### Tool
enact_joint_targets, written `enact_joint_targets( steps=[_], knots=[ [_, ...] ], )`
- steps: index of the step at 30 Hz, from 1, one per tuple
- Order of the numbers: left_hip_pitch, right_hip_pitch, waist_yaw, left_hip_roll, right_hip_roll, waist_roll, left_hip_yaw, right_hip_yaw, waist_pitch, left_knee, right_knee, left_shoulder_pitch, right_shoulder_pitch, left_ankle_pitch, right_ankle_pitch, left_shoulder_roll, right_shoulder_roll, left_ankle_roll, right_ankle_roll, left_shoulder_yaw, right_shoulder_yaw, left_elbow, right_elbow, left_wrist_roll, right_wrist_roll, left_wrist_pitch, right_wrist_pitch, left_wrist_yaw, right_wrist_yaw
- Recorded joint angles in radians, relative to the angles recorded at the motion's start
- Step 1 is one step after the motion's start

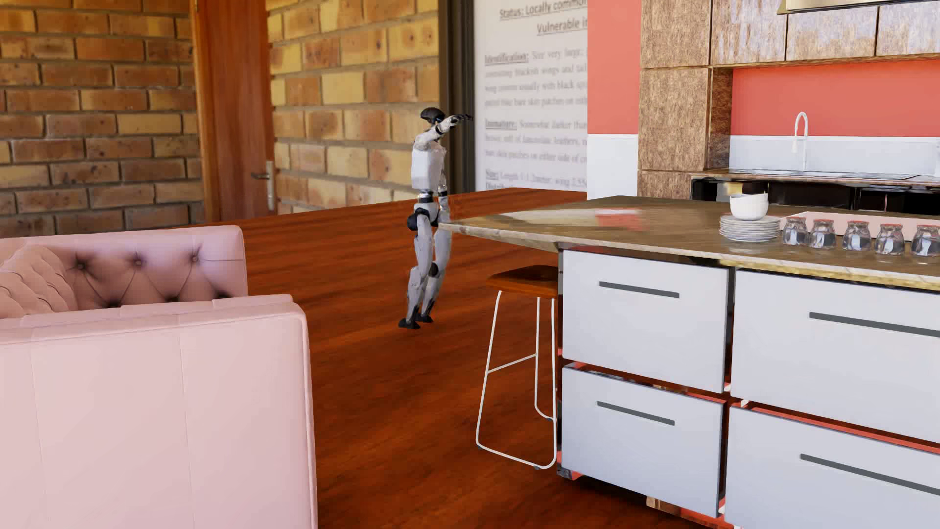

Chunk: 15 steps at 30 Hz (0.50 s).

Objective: Stay put

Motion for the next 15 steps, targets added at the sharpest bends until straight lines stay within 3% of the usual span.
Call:
enact_joint_targets(
  steps=[2, 7, 12, 15],
  knots=[
    [-0.001, 0.001, -0.043, 0.003, 0.002, 0.012, 0.0, 0.0, -0.007, 0.002, -0.003, 0.013, 0.068, -0.005, 0.008, -0.016, 0.028, 0.0, 0.0, -0.026, 0.0, 0.001, 0.0, 0.0, 0.0, 0.0, 0.0, 0.0, 0.0],
    [0.01, 0.003, -0.118, 0.009, 0.004, 0.059, 0.0, 0.0, -0.012, -0.017, -0.004, -0.062, 0.462, 0.003, 0.01, -0.053, 0.193, 0.0, 0.0, -0.139, 0.0, 0.069, -0.032, 0.0, 0.0, 0.0, 0.0, 0.0, 0.0],
    [0.019, 0.001, -0.121, 0.008, -0.001, 0.141, 0.0, 0.0, -0.009, -0.033, 0.0, -0.131, 0.866, 0.024, 0.0, -0.128, 0.406, 0.0, 0.0, 0.018, 0.0, 0.015, -0.051, 0.0, 0.0, 0.0, 0.0, 0.0, 0.0],
    [0.018, -0.002, -0.157, 0.004, -0.007, 0.19, 0.0, 0.0, -0.002, -0.042, 0.0, -0.148, 1.044, 0.034, -0.006, -0.168, 0.521, 0.0, 0.0, -0.017, 0.0, 0.007, -0.043, 0.0, 0.0, 0.0, 0.0, 0.0, 0.0]
  ],
)
